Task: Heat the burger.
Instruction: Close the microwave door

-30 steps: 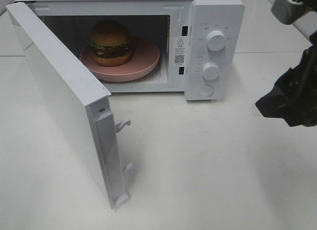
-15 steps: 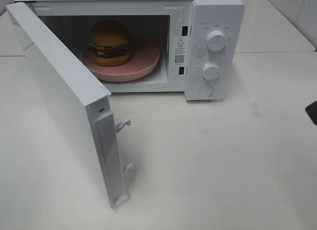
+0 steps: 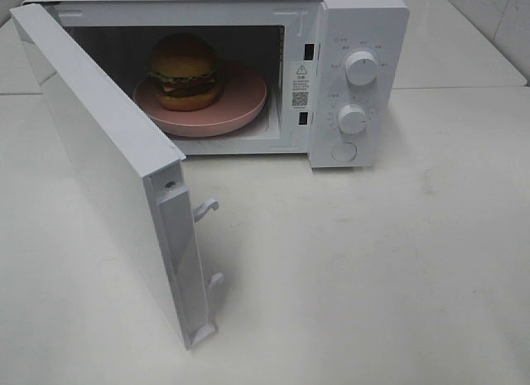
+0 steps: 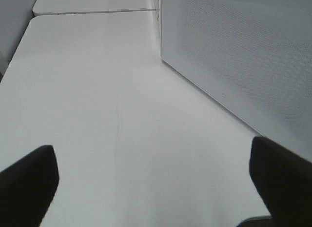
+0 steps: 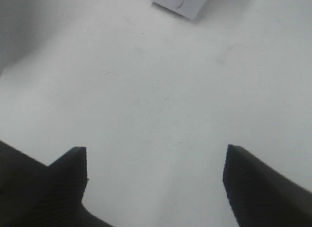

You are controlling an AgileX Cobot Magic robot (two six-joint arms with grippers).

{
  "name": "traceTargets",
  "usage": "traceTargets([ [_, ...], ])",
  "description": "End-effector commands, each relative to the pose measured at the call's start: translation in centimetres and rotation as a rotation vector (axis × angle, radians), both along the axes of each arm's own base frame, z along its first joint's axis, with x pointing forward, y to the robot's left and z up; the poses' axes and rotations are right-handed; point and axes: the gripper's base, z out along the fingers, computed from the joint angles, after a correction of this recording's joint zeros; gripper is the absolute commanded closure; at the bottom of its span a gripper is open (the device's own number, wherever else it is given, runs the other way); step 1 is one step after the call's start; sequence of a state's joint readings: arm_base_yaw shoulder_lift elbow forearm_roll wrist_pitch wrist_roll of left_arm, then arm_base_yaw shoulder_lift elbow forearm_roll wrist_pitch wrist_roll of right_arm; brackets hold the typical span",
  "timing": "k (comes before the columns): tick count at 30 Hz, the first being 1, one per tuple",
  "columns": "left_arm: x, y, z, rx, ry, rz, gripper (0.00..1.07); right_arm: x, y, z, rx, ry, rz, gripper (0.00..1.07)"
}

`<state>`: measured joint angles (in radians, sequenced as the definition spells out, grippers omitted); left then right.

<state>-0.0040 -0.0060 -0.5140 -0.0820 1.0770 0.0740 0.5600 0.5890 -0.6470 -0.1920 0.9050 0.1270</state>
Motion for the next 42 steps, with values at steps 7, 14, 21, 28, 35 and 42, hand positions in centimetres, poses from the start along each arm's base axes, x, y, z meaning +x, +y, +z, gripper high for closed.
traceTargets([
  [7,-0.2,0.0,0.1,-0.002,-0.023,0.001,0.07,-1.8,-2.6,-0.8,0.084,-0.114,-0.225,0.31],
  [14,-0.2,0.0,0.1,-0.002,-0.023,0.001,0.07,-3.7,-3.1,-1.9,0.212,-0.192,-0.334,0.31],
  [21,-0.2,0.0,0.1,-0.002,-0.023,0.001,0.07,-5.0,-3.6,-1.5,0.222,-0.253,-0.403,0.31],
  [28,-0.2,0.0,0.1,-0.002,-0.023,0.001,0.07,-6.9,-4.0,-1.7,0.198,-0.255,-0.438,0.31],
  [35,-0.2,0.0,0.1,-0.002,-0.023,0.001,0.07,-8.6,-4.0,-2.9,0.172,-0.271,-0.404,0.31],
  [42,-0.2,0.0,0.1,-0.002,-0.023,0.001,0.07,-9.5,-4.1,-2.9,0.19,-0.33,-0.396,0.31],
])
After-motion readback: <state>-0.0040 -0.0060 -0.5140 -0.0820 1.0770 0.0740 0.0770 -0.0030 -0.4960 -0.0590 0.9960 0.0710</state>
